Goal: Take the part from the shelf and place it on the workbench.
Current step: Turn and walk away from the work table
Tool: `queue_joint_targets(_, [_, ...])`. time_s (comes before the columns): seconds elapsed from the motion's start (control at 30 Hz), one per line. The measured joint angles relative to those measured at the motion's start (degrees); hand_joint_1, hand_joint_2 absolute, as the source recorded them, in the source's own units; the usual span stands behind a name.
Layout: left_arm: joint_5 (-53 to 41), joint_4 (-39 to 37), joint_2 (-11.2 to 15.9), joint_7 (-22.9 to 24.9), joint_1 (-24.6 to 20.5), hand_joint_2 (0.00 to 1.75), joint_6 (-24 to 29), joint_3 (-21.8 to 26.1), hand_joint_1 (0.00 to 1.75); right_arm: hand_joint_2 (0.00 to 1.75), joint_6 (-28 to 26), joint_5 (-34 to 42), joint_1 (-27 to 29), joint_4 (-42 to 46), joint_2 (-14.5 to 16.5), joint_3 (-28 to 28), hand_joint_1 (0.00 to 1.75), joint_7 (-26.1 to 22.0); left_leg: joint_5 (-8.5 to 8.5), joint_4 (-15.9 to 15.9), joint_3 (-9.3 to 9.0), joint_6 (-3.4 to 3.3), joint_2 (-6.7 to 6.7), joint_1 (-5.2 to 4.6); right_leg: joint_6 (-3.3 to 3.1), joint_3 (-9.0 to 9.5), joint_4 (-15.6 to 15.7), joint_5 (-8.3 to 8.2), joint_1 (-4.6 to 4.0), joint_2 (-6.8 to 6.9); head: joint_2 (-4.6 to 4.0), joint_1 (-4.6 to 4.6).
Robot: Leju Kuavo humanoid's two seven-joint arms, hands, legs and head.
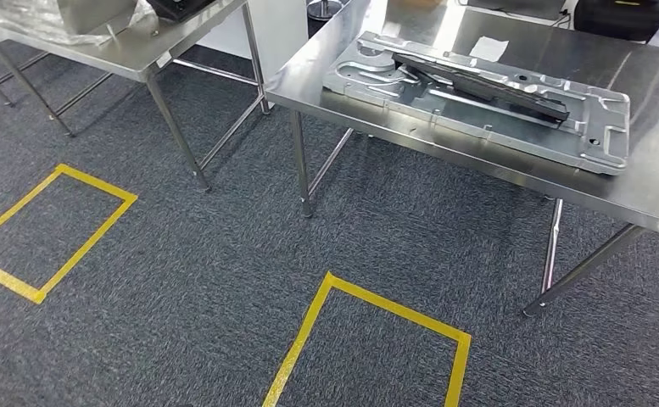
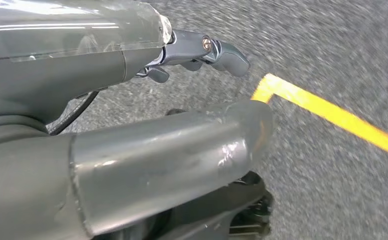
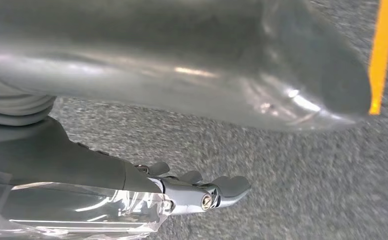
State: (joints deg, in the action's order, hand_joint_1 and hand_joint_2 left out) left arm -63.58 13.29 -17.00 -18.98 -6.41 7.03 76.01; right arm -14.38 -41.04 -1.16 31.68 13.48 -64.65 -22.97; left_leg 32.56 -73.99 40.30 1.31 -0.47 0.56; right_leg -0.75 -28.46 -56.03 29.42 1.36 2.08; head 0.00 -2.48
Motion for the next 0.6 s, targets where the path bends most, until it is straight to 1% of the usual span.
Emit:
queue_joint_targets(0.03, [0.0,0.0,0.0,0.0,0.1,0.00,0.0,0.1,0.00,0.00,-0.1,-0.2,-0.2,-0.9,-0.3,-0.3,0.00,0.1,-1.17,1.9,-1.66,0.23,0.31,0.28,0.17,-0.20,-0.1,-0.09,0.12,0.62,0.00,-0.02])
queue_joint_targets(0.07, [0.0,0.0,0.0,0.0,0.1,0.00,0.1,0.1,0.00,0.00,-0.2,-0.4,-0.5,-1.7,-0.5,-0.6,0.00,0.1,-2.79,5.6,-4.21,0.42,0.89,0.50,0.38,-0.31,-0.3,-0.13,0.24,1.20,0.00,-0.01])
queue_joint_targets(0.1, [0.0,0.1,0.0,0.0,0.1,0.00,0.1,0.1,0.00,0.00,-0.2,-0.6,-0.7,-2.3,-0.7,-0.9,0.00,0.1,-3.87,9.9,-6.99,0.55,1.92,0.53,0.65,-0.41,-0.4,-0.13,0.30,1.72,0.00,-0.03])
queue_joint_targets(0.13, [0.0,0.1,0.0,0.0,0.0,0.00,0.2,0.2,0.00,0.00,-0.2,-0.7,-0.9,-2.8,-0.9,-1.2,0.00,0.1,-4.65,13.2,-9.01,0.34,2.79,0.38,1.02,-0.47,-0.5,-0.15,0.32,2.20,0.00,-0.02])
queue_joint_targets(0.17, [0.1,0.1,0.0,0.0,0.0,0.00,0.2,0.2,0.00,0.00,-0.3,-0.9,-1.1,-3.2,-1.1,-1.4,0.00,0.1,-4.82,15.4,-10.15,0.03,3.49,0.16,1.43,-0.48,-0.6,-0.17,0.26,2.63,0.00,0.01])
queue_joint_targets(0.2, [0.0,0.1,0.0,0.0,0.0,0.00,0.2,0.2,0.00,0.00,-0.3,-1.0,-1.3,-3.6,-1.2,-1.6,0.00,0.1,-4.59,16.2,-10.37,-0.46,3.75,-0.11,1.84,-0.50,-0.6,-0.25,0.17,3.02,0.00,0.03])
queue_joint_targets(0.23, [0.0,0.2,0.0,0.0,0.1,0.00,0.2,0.2,0.00,0.00,-0.2,-1.1,-1.5,-3.9,-1.3,-1.7,0.00,0.1,-4.69,16.3,-10.05,-1.09,3.40,-0.30,2.26,-0.41,-0.6,-0.34,0.11,3.45,0.00,0.11])
queue_joint_targets(0.27, [0.1,0.2,0.0,0.0,0.1,0.00,0.2,0.2,0.00,0.00,-0.2,-1.2,-1.8,-4.2,-1.3,-1.8,0.00,0.1,-4.78,16.6,-9.95,-1.67,3.00,-0.20,2.68,-0.34,-0.6,-0.27,0.15,3.52,-0.01,0.18])
queue_joint_targets(0.3, [0.0,0.2,0.0,0.0,0.2,0.00,0.2,0.2,0.00,0.00,-0.3,-1.2,-2.0,-4.4,-1.5,-1.8,0.00,0.1,-5.02,16.9,-9.91,-2.26,2.54,-0.14,3.01,-0.48,-1.0,0.17,0.23,2.89,-0.01,0.32])
queue_joint_targets(0.33, [0.0,0.2,0.0,0.1,0.1,0.00,0.3,0.3,0.00,0.00,-0.3,-1.3,-2.0,-4.6,-1.6,-1.9,0.00,0.1,-5.33,17.2,-9.87,-2.81,2.08,-0.07,3.21,-1.09,-2.4,1.29,0.29,1.81,-0.01,0.51])
queue_joint_targets(0.37, [0.0,0.3,-0.1,0.1,0.1,0.00,0.3,0.3,0.00,0.00,-0.3,-1.6,-2.0,-4.8,-1.7,-2.0,0.00,0.2,-5.63,17.4,-9.80,-3.29,1.60,-0.06,3.26,-2.30,-5.0,3.02,0.35,0.43,-0.01,0.71])
queue_joint_targets(0.4, [0.0,0.3,-0.1,0.1,0.0,0.00,0.3,0.3,0.00,0.00,-0.3,-1.9,-1.9,-5.0,-1.9,-2.1,0.00,0.5,-5.81,17.4,-9.56,-3.60,1.10,-0.27,3.16,-4.07,-8.6,5.06,0.30,-0.77,-0.01,0.92])
queue_joint_targets(0.43, [0.0,0.3,-0.1,0.1,0.0,0.00,0.4,0.3,0.00,0.00,-0.5,-2.5,-1.9,-5.3,-1.9,-2.3,0.00,0.9,-5.96,17.4,-9.29,-3.84,0.52,-0.50,3.02,-6.03,-12.5,6.85,0.21,-1.36,0.00,1.04])
queue_joint_targets(0.47, [0.0,0.3,-0.1,0.2,0.0,0.00,0.5,0.3,0.00,0.00,-0.7,-3.3,-1.8,-5.4,-2.0,-2.4,0.00,1.4,-6.07,17.3,-9.11,-4.00,-0.13,-0.74,2.88,-7.50,-15.5,7.69,0.09,-1.62,0.00,1.10])
queue_joint_targets(0.5, [0.0,0.3,-0.1,0.3,0.1,0.00,0.6,0.3,0.00,0.00,-0.9,-4.2,-1.7,-5.6,-2.1,-2.4,0.00,1.9,-6.14,17.3,-8.99,-4.10,-0.80,-0.95,2.68,-8.16,-16.6,7.42,-0.05,-1.76,0.00,1.13])
queue_joint_targets(0.53, [-0.1,0.3,-0.1,0.3,0.2,0.00,0.8,0.3,0.00,0.00,-1.3,-5.3,-1.7,-5.8,-2.1,-2.5,0.00,2.4,-6.17,17.2,-8.94,-4.14,-1.52,-1.13,2.40,-7.71,-15.5,5.99,-0.22,-1.93,0.00,1.13])
queue_joint_targets(0.57, [-0.1,0.3,-0.1,0.3,0.2,0.00,1.0,0.3,0.00,0.00,-1.6,-6.3,-1.7,-6.0,-2.2,-2.5,0.00,2.9,-6.18,17.0,-8.95,-4.14,-2.22,-1.26,1.98,-6.28,-12.4,3.77,-0.42,-2.46,0.00,1.15])
queue_joint_targets(0.6, [-0.2,0.3,-0.1,0.3,0.2,0.00,1.2,0.3,0.00,0.00,-1.8,-7.3,-1.7,-6.2,-2.2,-2.5,0.00,3.3,-6.19,16.9,-8.91,-4.13,-2.88,-1.32,1.41,-4.52,-8.6,1.84,-0.58,-3.75,0.00,1.18])
